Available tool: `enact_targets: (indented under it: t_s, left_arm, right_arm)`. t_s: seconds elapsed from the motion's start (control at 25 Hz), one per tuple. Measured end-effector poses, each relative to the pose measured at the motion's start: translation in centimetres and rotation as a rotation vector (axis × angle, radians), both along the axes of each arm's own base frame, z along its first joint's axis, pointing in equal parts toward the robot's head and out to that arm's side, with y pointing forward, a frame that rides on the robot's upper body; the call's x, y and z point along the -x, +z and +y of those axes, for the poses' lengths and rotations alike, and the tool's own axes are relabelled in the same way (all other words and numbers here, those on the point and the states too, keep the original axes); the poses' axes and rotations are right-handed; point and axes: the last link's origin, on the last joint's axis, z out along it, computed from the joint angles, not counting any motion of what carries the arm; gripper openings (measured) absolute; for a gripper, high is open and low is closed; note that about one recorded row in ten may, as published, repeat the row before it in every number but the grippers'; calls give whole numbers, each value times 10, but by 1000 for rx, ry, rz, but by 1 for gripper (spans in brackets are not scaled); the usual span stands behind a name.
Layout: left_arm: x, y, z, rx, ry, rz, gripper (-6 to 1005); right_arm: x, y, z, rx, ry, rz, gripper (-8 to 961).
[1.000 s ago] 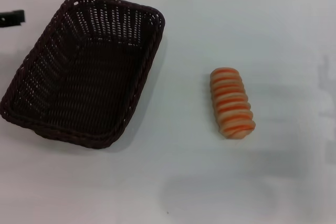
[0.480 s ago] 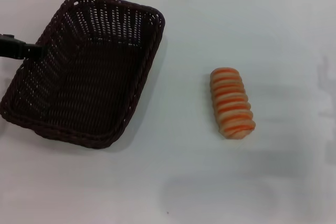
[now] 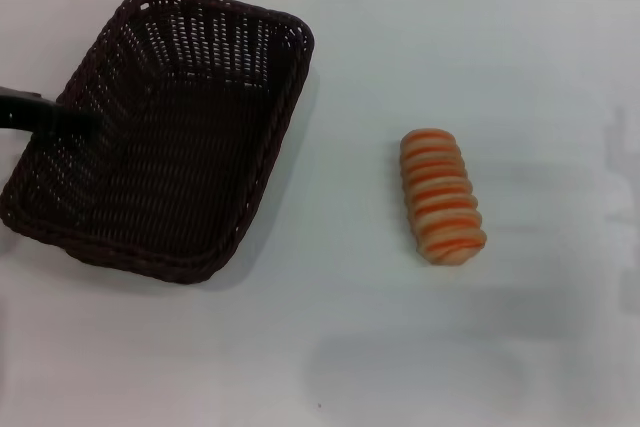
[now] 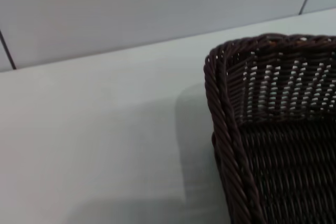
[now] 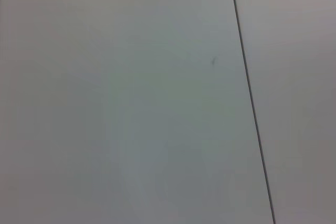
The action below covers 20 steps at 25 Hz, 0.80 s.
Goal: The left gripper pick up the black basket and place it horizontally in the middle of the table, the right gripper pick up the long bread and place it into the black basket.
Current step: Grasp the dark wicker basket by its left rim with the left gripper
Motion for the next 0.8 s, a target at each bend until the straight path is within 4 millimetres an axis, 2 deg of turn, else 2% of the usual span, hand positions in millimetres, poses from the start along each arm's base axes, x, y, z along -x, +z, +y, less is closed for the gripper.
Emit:
enact_targets:
  t_s: [0.4,0.8]
  left_arm:
    - [4,-8,4,41,9,56,823]
    - [1,-12,5,56,-4,84,626]
  right_arm:
    - [0,0,0,-2,2,1,610]
    - [1,-1,-3,0,6,4,610]
